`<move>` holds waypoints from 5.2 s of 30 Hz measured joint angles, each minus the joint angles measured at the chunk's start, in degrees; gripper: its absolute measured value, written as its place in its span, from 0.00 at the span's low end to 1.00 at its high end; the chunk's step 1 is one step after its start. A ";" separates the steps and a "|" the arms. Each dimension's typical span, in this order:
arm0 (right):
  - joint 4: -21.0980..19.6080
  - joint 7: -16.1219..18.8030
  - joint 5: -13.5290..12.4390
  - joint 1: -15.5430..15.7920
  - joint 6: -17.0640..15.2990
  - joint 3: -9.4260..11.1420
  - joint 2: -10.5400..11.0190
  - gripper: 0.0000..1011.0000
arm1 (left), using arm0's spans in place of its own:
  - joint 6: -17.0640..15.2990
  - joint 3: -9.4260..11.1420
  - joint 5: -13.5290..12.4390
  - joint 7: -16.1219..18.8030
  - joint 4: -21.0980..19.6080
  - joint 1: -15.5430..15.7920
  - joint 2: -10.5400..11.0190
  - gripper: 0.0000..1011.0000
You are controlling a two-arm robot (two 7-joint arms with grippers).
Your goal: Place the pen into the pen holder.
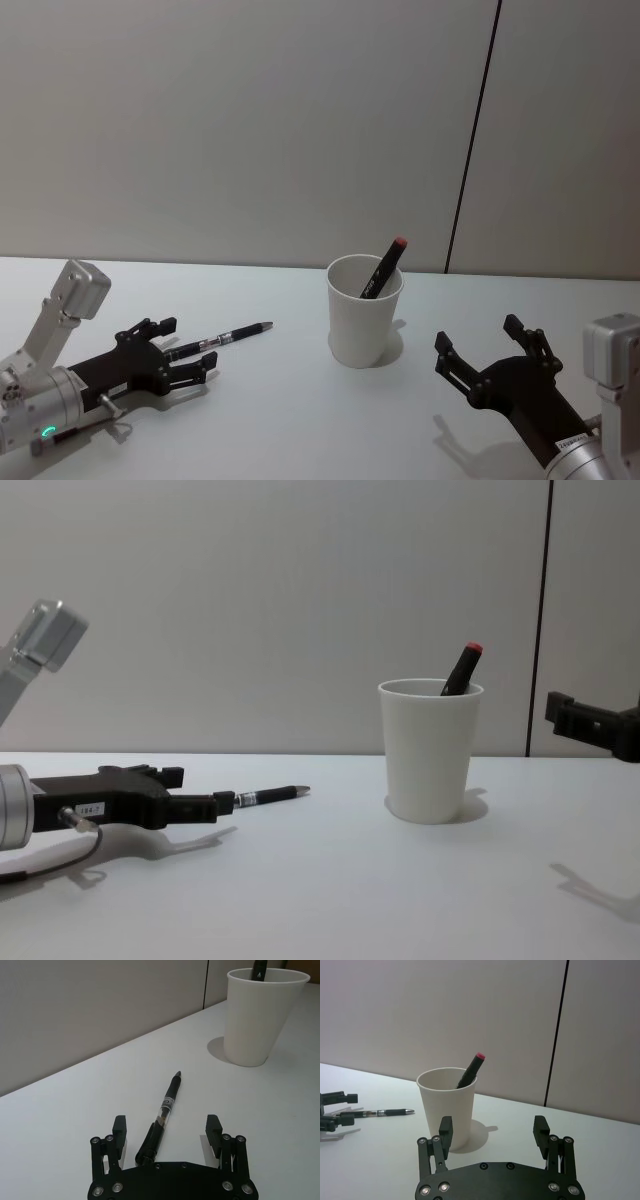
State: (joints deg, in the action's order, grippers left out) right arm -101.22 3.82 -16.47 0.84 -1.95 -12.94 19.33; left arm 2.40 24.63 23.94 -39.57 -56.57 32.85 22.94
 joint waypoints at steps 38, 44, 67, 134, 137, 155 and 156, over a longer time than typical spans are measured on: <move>0.00 0.00 0.00 0.00 0.00 0.00 0.00 0.99 | -5.23 2.83 2.05 -3.57 2.71 2.40 0.84 0.99; 0.00 0.00 0.00 0.00 0.00 0.00 0.00 0.99 | -5.47 3.01 2.00 -3.51 2.66 2.40 0.97 0.99; 0.00 0.00 0.00 0.00 0.00 0.00 0.00 0.99 | -5.61 2.19 3.72 -2.29 2.41 1.78 0.98 0.99; 0.00 0.00 0.00 0.00 0.00 0.00 0.00 0.99 | -5.44 3.18 1.98 -2.60 3.81 2.65 1.34 0.99; 0.00 0.00 0.00 0.00 0.00 0.00 0.00 0.99 | -5.37 3.11 2.05 -2.59 3.81 2.62 1.33 0.99; 0.00 0.00 0.00 0.00 0.00 0.00 0.00 0.99 | -5.10 2.95 2.26 -2.53 3.82 2.53 1.26 0.99; 0.00 0.00 0.00 0.00 0.00 0.00 0.00 0.99 | -5.10 2.94 2.27 -2.53 3.82 2.53 1.25 0.99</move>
State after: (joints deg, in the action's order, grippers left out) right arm -101.23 3.83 -16.46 0.84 -1.95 -12.94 19.33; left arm -2.70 27.58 26.21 -42.10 -52.75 35.37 24.19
